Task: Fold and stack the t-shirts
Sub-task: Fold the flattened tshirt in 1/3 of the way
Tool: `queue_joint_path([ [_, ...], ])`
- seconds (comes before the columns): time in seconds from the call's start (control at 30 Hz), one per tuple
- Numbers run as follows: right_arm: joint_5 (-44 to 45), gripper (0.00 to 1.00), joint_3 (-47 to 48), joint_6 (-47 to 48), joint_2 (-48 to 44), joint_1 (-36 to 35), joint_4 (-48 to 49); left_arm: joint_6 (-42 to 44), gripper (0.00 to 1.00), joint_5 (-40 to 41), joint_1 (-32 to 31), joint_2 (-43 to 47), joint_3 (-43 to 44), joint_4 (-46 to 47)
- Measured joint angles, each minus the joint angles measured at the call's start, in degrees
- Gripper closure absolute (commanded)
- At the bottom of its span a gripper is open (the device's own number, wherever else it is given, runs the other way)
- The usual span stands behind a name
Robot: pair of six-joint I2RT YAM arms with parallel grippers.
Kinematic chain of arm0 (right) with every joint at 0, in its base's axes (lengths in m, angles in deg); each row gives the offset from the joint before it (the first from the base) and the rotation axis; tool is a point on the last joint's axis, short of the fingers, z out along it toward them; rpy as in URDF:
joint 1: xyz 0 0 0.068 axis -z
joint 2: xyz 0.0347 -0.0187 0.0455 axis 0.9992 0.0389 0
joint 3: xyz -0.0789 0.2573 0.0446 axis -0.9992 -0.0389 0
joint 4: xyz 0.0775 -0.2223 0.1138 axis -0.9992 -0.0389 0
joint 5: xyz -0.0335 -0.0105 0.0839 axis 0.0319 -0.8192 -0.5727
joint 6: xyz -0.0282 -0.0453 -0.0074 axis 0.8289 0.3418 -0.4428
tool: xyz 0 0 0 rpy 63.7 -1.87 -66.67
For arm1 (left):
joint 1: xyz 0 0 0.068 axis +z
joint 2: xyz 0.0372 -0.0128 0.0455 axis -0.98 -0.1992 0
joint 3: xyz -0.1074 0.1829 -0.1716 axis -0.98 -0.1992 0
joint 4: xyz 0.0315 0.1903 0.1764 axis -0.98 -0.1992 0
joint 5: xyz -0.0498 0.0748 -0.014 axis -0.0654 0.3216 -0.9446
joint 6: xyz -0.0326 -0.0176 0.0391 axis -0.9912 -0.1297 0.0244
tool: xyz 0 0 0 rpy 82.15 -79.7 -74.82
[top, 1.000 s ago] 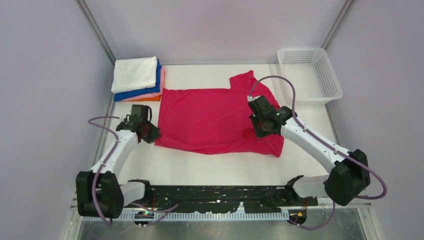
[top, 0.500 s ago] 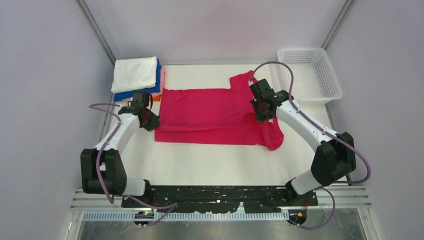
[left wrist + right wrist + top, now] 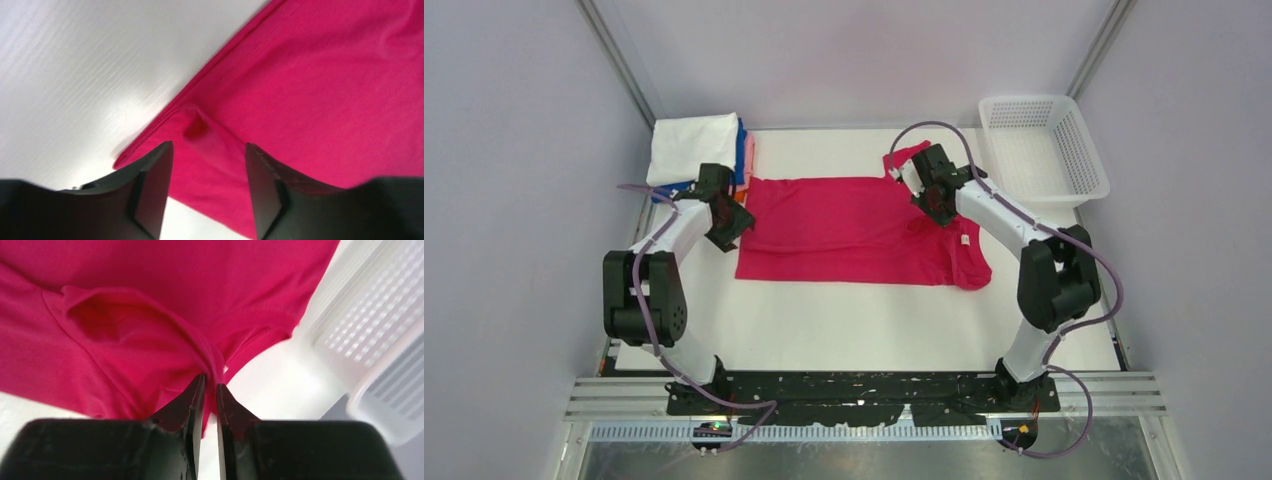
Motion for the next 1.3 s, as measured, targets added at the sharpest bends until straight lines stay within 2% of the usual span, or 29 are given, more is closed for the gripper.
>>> queue_joint_path([
  [0.03, 0.04, 0.74, 1.25, 3.85, 2.01, 0.00, 0.44, 0.46, 0.17, 0.13, 0.00, -0.94, 0.83, -0.04],
  [0.07, 0.31, 0.71, 2.16, 6.60, 3.58, 0.15, 0.96, 0.66, 0.03, 0.26, 0.00, -1.77, 1.68, -0.17],
  [0.1, 0.85, 0.68, 3.67, 10.23, 5.90, 0.31, 1.68, 0.79, 0.01, 0.44, 0.00, -2.47, 2.54, -0.33],
  [0.13, 1.36, 0.42, 4.74, 12.31, 7.65, 0.44, 2.38, 0.85, 0.00, 0.57, 0.00, -2.91, 3.21, -0.46],
  [0.2, 3.08, 0.02, 7.58, 15.50, 11.45, 0.96, 4.35, 1.18, 0.00, 0.59, 0.02, -3.23, 4.42, -0.63],
  [0.33, 6.38, 0.05, 10.19, 16.59, 13.75, 2.05, 7.96, 2.12, 0.00, 0.50, 0.09, -2.67, 5.53, -1.07],
  [0.43, 6.60, 0.05, 8.68, 11.91, 10.73, 2.62, 10.99, 3.32, 0.00, -0.66, -0.11, -0.66, 5.05, -1.51],
  [0.5, 5.66, 0.05, 3.82, 6.69, 5.18, 2.71, 13.11, 4.09, 0.00, -2.12, -0.50, 1.27, 3.98, -1.11],
  [0.67, 1.81, 0.05, -13.86, -9.27, -16.26, 2.78, 17.88, 5.95, 0.00, -8.59, -3.08, 5.51, -2.19, 2.97],
  [0.77, -0.72, 0.05, -19.76, -15.80, -23.69, 2.99, 17.46, 6.49, 0.00, -11.28, -5.29, 5.11, -4.70, 4.50],
  [1.0, -5.09, 0.05, -27.28, -22.34, -22.43, 3.23, 13.53, 7.37, 0.00, -12.92, -6.75, 1.03, -5.05, 8.46],
  [1.3, -5.44, 0.05, -27.58, -22.80, -16.57, 3.23, 12.00, 8.07, 0.00, -10.16, -6.75, -2.36, -2.97, 7.58],
])
